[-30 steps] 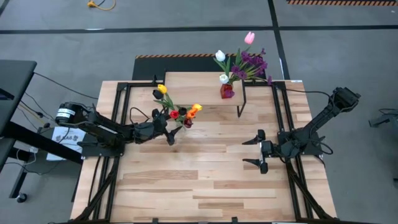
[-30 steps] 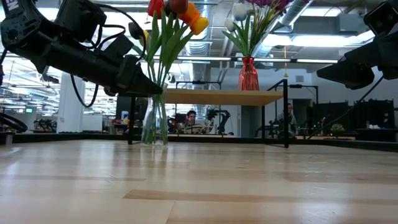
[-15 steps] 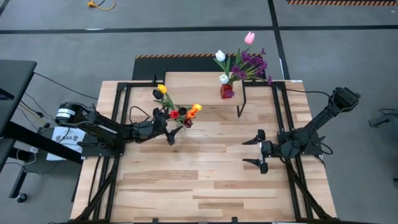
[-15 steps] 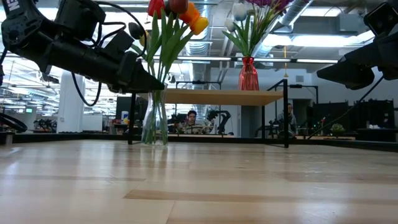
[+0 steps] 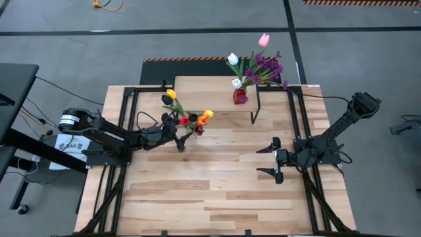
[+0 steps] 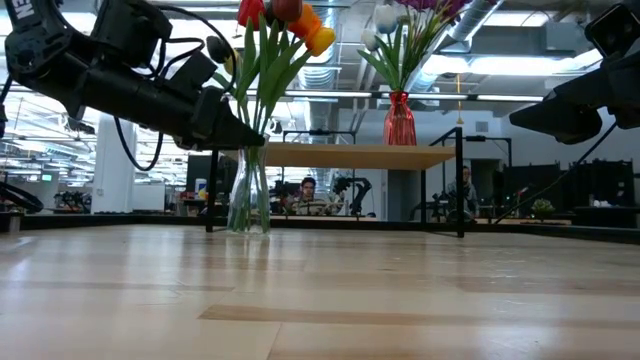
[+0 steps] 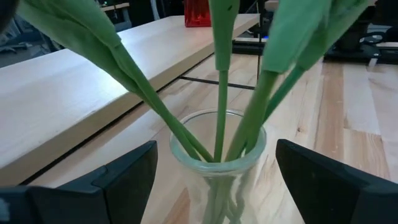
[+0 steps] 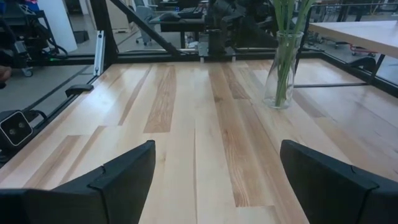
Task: Pick and place flowers into a vace then onto a shelf
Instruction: Put the transparent vase with flowers on the shelf
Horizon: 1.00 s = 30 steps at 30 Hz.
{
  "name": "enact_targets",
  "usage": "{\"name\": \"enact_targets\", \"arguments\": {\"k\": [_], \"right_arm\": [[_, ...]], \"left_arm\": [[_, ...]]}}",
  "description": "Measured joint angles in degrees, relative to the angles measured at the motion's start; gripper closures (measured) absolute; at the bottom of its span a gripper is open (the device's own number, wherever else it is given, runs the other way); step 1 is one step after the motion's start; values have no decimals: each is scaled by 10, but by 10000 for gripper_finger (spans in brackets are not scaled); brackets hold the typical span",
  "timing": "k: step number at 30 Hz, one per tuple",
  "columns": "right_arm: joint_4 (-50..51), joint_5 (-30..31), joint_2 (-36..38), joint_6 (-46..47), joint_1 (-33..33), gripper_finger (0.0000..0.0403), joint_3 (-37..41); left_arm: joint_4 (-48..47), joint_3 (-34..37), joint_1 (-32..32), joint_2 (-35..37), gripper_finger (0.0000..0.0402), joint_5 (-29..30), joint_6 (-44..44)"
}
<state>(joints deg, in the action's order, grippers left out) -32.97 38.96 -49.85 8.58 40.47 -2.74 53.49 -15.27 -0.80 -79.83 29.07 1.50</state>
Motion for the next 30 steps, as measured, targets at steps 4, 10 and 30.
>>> {"name": "enact_targets", "arguments": {"k": [4, 10, 30], "right_arm": [[0, 0, 0, 0, 0, 68, 0], [0, 0, 0, 0, 0, 68, 0], [0, 0, 0, 0, 0, 68, 0]], "left_arm": [[0, 0, -8, 0, 83, -10, 0], [0, 0, -13, 0, 83, -19, 0], [0, 0, -13, 0, 83, -14, -10]]}}
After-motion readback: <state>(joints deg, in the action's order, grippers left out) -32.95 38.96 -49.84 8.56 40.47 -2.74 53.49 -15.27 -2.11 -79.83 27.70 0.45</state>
